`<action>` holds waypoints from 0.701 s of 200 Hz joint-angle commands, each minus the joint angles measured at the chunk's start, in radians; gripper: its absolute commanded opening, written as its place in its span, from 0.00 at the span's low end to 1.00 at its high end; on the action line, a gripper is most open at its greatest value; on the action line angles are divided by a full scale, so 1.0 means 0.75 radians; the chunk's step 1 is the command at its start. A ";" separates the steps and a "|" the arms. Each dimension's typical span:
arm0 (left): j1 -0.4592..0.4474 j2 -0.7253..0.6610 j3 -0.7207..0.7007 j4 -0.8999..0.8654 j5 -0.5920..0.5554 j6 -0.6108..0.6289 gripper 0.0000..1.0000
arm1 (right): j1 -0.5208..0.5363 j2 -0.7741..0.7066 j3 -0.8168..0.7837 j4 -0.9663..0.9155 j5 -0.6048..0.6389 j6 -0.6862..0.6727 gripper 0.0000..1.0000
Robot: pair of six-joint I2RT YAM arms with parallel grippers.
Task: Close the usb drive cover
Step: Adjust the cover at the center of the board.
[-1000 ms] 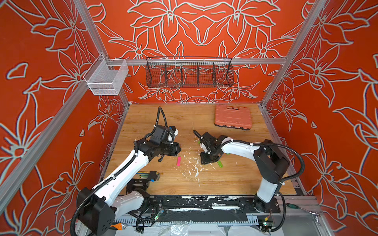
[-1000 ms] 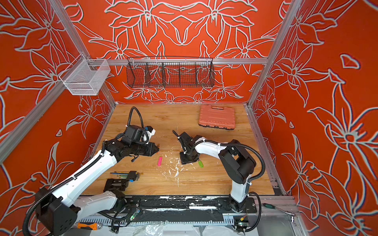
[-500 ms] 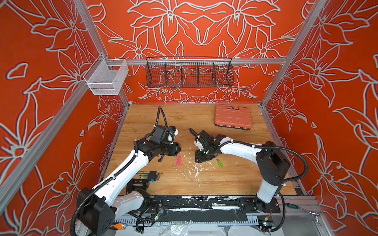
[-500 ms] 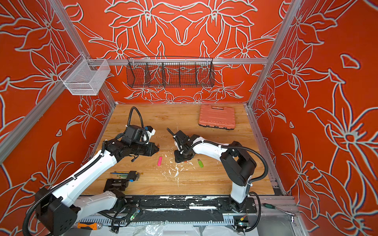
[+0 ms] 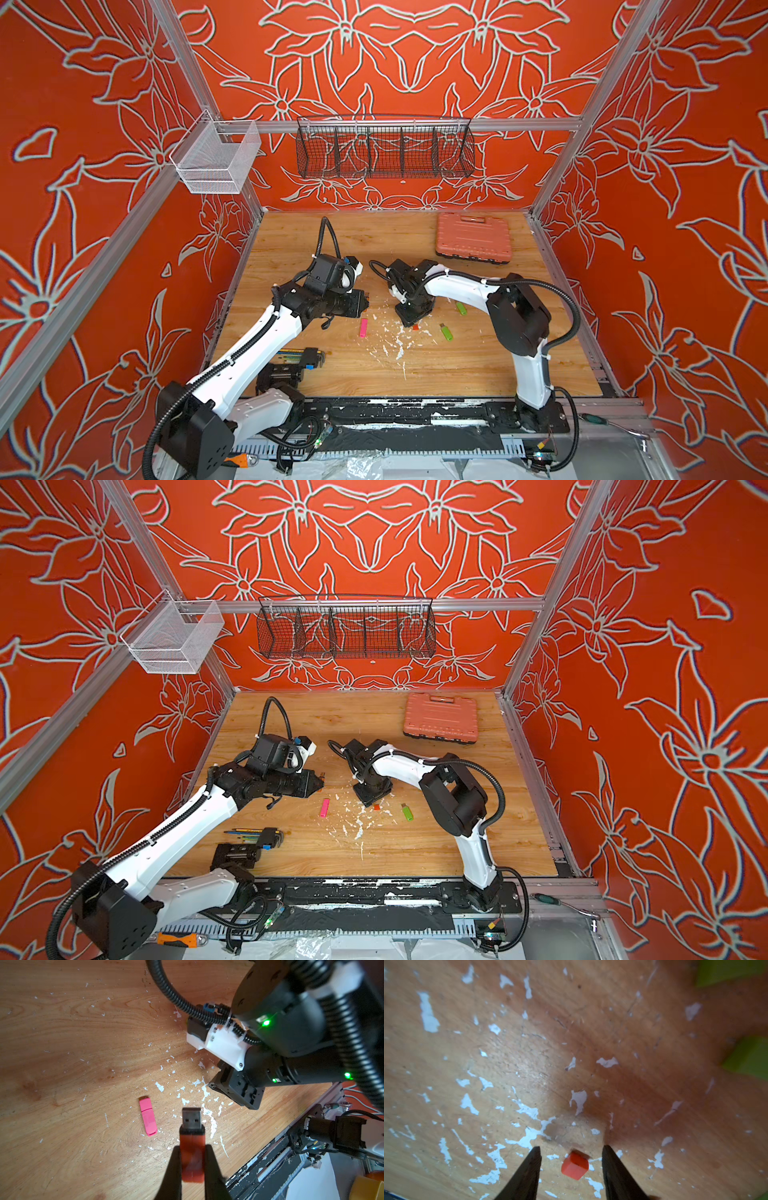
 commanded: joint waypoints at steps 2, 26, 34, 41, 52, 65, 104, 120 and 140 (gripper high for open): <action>0.001 0.008 0.022 -0.016 0.011 0.022 0.04 | 0.000 0.001 0.034 -0.076 0.050 0.007 0.50; -0.001 0.003 0.021 -0.016 0.010 0.019 0.04 | -0.001 -0.064 -0.032 -0.053 0.059 0.150 0.50; -0.001 0.001 0.023 -0.020 0.009 0.021 0.04 | -0.001 -0.089 -0.058 -0.044 0.048 0.217 0.50; -0.002 0.002 0.022 -0.020 0.011 0.020 0.04 | -0.001 -0.111 -0.087 -0.033 0.036 0.271 0.50; -0.006 -0.003 0.016 -0.010 0.007 0.018 0.04 | 0.001 -0.145 -0.141 -0.002 0.022 0.333 0.50; -0.011 -0.005 0.005 0.011 0.011 0.017 0.04 | 0.009 -0.173 -0.200 0.069 0.010 0.342 0.50; -0.011 -0.006 0.011 0.025 0.035 0.023 0.04 | 0.016 -0.101 -0.125 0.047 0.079 0.204 0.50; -0.012 -0.009 0.020 0.015 0.041 0.021 0.04 | 0.014 -0.046 -0.053 -0.022 0.072 0.255 0.49; -0.013 -0.011 0.021 0.006 0.037 0.021 0.04 | 0.015 -0.053 -0.088 0.027 -0.028 0.361 0.47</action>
